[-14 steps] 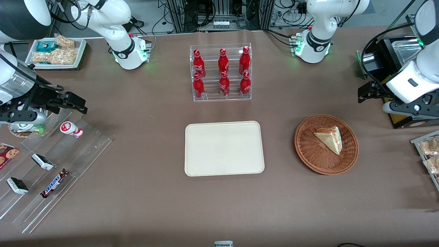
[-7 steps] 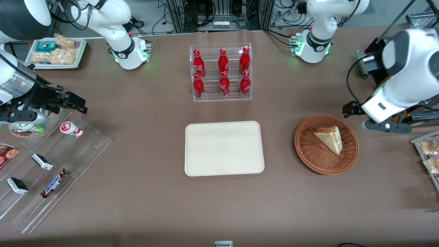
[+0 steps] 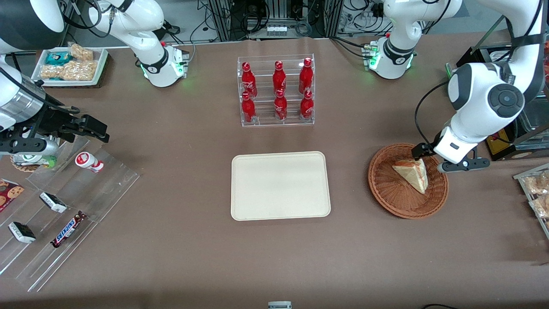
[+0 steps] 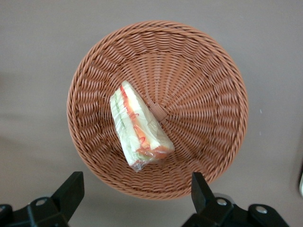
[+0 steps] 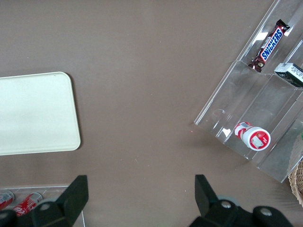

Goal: Place sandwich from basket to tray
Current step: 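Lower the left gripper onto the wrapped sandwich and close on it, then lift the sandwich and carry it over the cream tray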

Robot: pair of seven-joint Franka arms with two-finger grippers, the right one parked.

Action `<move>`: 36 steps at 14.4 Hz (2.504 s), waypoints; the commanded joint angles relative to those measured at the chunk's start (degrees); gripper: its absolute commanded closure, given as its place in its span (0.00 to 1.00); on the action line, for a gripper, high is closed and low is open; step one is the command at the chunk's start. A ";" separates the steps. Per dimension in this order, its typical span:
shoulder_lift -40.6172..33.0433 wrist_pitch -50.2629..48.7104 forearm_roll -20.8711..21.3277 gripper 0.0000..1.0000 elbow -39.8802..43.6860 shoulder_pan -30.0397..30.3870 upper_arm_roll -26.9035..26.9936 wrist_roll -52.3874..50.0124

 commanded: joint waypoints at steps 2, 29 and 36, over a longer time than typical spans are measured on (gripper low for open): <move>0.29 6.01 0.87 0.00 -4.57 0.64 -0.41 -21.45; 13.55 -5.32 -1.86 0.95 17.39 -11.12 -1.20 -27.77; 24.36 0.74 -1.07 0.94 28.46 -25.71 -1.11 -24.06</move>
